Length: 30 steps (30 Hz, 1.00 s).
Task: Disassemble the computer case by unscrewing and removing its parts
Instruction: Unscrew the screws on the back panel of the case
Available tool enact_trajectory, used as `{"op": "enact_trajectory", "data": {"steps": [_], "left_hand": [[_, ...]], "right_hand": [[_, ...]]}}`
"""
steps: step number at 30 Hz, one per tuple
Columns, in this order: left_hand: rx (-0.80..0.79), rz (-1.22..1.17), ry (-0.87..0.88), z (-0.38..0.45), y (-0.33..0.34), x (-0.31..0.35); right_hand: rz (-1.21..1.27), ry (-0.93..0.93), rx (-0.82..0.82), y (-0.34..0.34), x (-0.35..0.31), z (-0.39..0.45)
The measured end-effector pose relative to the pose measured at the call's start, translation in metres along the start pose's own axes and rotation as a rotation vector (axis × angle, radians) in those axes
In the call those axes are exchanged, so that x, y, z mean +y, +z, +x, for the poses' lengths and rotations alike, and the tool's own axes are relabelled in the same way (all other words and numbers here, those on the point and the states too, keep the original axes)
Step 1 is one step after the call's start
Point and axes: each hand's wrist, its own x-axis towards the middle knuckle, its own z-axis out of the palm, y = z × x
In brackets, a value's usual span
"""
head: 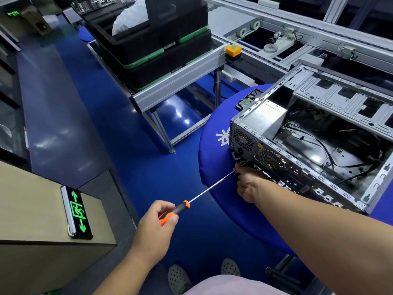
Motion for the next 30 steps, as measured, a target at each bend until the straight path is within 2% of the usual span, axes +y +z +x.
{"op": "enact_trajectory", "data": {"steps": [5,9,12,18,21,23,26,28,30], "left_hand": [[-0.05,-0.394,-0.272,0.005,-0.002,0.005],[-0.104,-0.679,-0.584,0.006,-0.005,0.013],[-0.136,-0.744,-0.635,0.007,-0.003,0.015],[-0.182,-0.653,-0.585,0.007,-0.007,0.01],[-0.197,-0.565,-0.443,0.005,-0.005,0.012],[-0.14,-0.362,-0.288,0.002,-0.005,0.014],[-0.037,0.135,-0.002,-0.001,-0.007,0.011],[-0.043,0.27,0.134,-0.003,-0.008,0.01],[-0.041,0.297,0.185,-0.004,-0.008,0.007]], "right_hand": [[-0.004,0.005,-0.017,-0.001,0.0,0.001],[-0.011,0.004,-0.025,-0.001,0.001,0.002],[-0.021,0.008,-0.03,-0.003,0.0,0.001],[-0.01,0.01,-0.033,-0.001,-0.001,-0.003],[-0.015,0.01,-0.036,-0.001,-0.001,-0.004],[-0.022,0.01,-0.036,-0.001,-0.002,-0.005],[-0.018,0.012,-0.027,-0.001,-0.002,-0.006],[-0.01,0.012,-0.023,-0.002,-0.002,-0.005],[-0.008,0.013,-0.023,-0.002,-0.002,-0.004]]}}
